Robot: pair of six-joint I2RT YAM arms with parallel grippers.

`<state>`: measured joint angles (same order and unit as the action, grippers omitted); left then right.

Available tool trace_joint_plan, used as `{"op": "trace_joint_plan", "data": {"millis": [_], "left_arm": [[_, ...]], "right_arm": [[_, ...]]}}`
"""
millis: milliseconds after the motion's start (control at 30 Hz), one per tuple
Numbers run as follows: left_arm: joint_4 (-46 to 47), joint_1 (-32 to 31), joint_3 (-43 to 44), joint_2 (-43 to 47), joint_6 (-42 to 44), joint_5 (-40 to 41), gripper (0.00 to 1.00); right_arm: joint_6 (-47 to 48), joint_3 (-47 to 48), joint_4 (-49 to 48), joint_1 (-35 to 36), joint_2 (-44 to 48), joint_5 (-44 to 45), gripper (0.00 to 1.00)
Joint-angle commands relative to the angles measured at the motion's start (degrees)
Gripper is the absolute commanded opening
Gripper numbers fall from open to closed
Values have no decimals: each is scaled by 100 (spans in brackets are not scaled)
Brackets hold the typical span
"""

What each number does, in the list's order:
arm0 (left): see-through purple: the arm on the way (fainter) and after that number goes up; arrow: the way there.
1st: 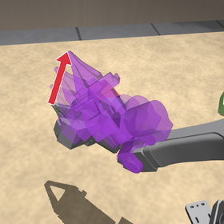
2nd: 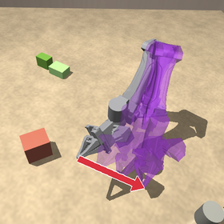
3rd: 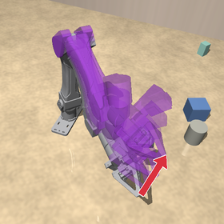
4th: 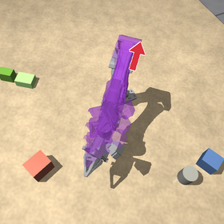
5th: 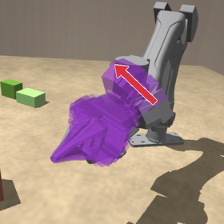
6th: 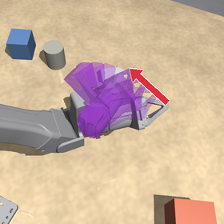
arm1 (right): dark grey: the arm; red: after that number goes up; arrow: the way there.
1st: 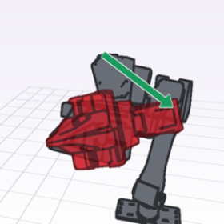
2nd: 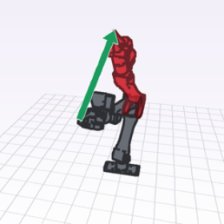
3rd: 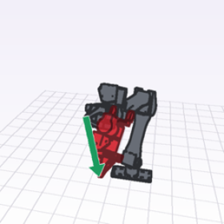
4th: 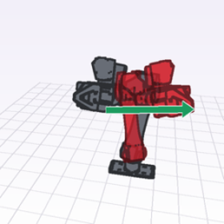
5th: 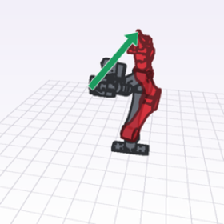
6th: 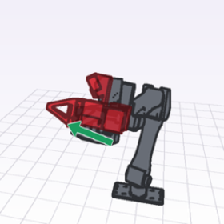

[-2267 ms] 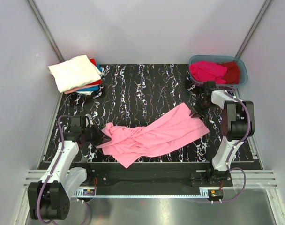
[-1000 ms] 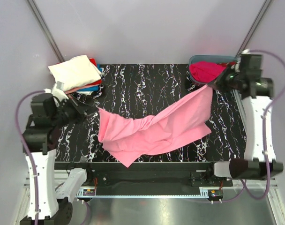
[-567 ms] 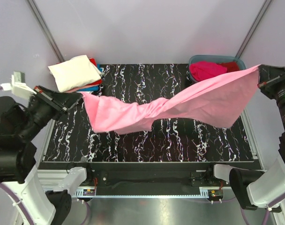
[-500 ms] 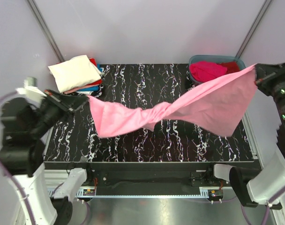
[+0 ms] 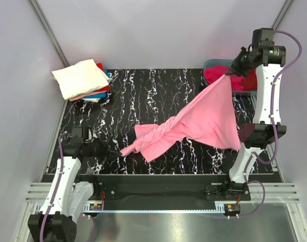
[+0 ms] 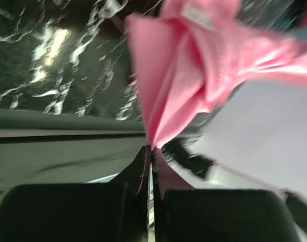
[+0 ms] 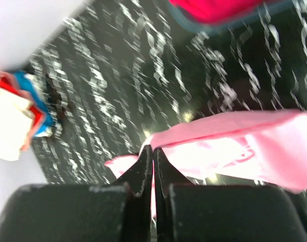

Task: Fold and stack the t-shirts
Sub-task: Flatten the tshirt out

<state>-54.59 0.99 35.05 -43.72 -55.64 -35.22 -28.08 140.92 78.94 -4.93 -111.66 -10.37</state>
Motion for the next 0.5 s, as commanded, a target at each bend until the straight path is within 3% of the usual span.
{"op": "trace_joint_plan", "data": {"millis": [0,67,133,200,267,300,367,467], "left_arm": [[-341,-459,-358,-48,807,-117,0],[-491,-870,-542,-119,1019,215,0],[-526,-978,-622,-180,1264,34,0],[-1277,-987,78,-373,1835,251,0],[-1659,-996,1640,-233,2083,785,0],[-1817,-996,2168,-224,2083,919,0],[-1836,-996,3763,-285,2083,991,0],[-1652,-987,5244,-557,1925,790,0]], "right_arm": [[48,963,237,-26,22,-291,0],[91,946,122,-26,-345,-168,0],[223,1007,262,-43,-628,8,0],[355,1086,577,-201,-796,131,0],[355,466,212,-245,-44,185,0],[251,-503,-530,-280,377,-42,0],[110,-1231,-1150,-324,1587,-463,0],[39,-1182,-1224,-377,2568,-563,0]]}}
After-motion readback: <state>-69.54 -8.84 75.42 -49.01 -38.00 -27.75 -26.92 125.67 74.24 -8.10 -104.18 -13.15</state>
